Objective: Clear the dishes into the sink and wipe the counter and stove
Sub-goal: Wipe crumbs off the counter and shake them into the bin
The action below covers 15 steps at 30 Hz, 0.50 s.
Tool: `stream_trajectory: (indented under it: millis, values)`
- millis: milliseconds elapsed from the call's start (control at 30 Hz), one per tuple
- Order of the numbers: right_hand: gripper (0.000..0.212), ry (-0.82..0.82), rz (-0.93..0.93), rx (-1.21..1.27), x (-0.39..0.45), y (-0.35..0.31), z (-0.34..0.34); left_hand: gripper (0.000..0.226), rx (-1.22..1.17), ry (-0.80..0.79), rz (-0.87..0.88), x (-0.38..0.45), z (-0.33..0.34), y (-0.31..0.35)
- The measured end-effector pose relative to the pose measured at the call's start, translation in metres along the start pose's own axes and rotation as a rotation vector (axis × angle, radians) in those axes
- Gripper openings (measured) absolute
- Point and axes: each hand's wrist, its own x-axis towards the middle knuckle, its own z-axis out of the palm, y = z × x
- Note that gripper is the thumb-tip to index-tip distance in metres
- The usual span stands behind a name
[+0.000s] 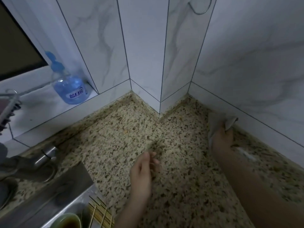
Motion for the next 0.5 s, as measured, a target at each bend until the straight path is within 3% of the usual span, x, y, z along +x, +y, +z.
stream_trajectory:
  millis: [133, 233, 500]
  values:
    - [0.046, 0.032, -0.035, 0.019, 0.005, -0.004, 0.044, 0.033, 0.071, 0.039, 0.063, 0.025, -0.017, 0.0]
    - [0.044, -0.026, -0.073, -0.003, 0.009, -0.002, 0.064, 0.044, 0.159, 0.038, 0.108, 0.038, -0.028, 0.002]
    - [0.04, -0.184, -0.145, -0.183, 0.025, -0.005, 0.103, 0.034, 0.125, 0.1, 0.125, 0.054, -0.046, -0.006]
